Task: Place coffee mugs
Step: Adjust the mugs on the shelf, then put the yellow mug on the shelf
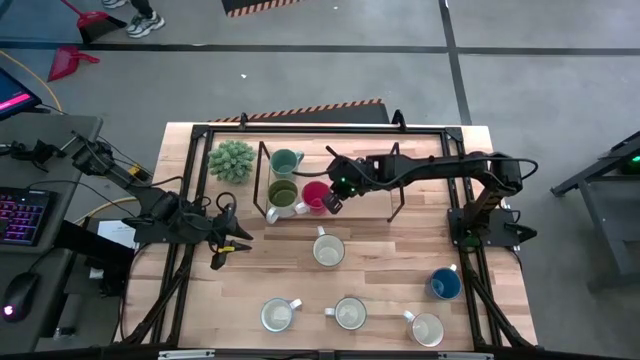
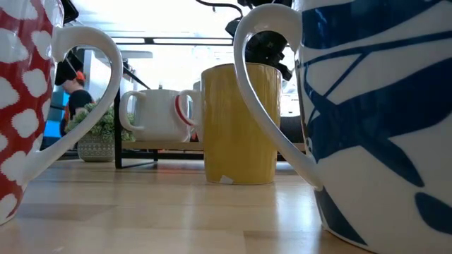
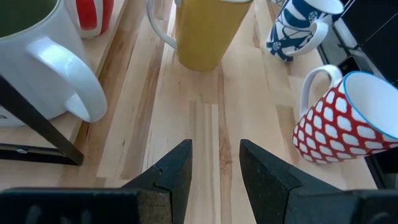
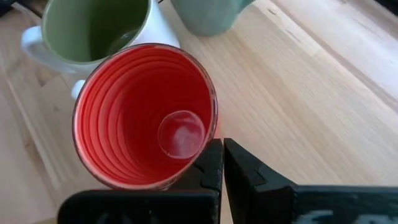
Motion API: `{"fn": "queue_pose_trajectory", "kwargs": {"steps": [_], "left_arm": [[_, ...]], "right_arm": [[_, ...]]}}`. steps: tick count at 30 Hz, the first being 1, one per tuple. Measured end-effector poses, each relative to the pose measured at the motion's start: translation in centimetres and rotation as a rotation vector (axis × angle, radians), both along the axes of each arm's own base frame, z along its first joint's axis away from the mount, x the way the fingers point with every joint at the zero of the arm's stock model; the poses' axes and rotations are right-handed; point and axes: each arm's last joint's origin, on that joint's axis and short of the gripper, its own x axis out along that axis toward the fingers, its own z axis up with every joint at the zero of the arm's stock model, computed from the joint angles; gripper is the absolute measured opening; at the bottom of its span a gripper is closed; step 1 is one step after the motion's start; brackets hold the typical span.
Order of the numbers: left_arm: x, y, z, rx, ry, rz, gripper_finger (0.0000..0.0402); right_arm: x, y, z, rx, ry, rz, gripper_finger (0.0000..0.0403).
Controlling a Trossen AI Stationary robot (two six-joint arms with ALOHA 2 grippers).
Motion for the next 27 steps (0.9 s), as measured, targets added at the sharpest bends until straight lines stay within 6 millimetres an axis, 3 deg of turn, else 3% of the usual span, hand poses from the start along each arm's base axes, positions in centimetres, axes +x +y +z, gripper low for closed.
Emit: {"fn": "queue_pose_trajectory", "kwargs": {"steps": [13, 21, 27], "left_arm": [[0.0, 0.0, 0.0, 0.003, 0.005, 0.000, 0.0121], [0.0, 0.0, 0.0, 0.003, 0.005, 0.000, 0.0121], [0.0, 0.0, -0.1, 0.004, 0.007, 0.000, 0.0121]], "right_arm": [[0.1, 0.0, 0.1, 0.015, -0.017, 0.013, 0.0000], [-0.2, -0.9, 0.2, -0.150, 0.016, -0.123, 0.0000], [-0.5, -0.6, 2.9, -0.219, -0.015, 0.017, 0.0000]]}}
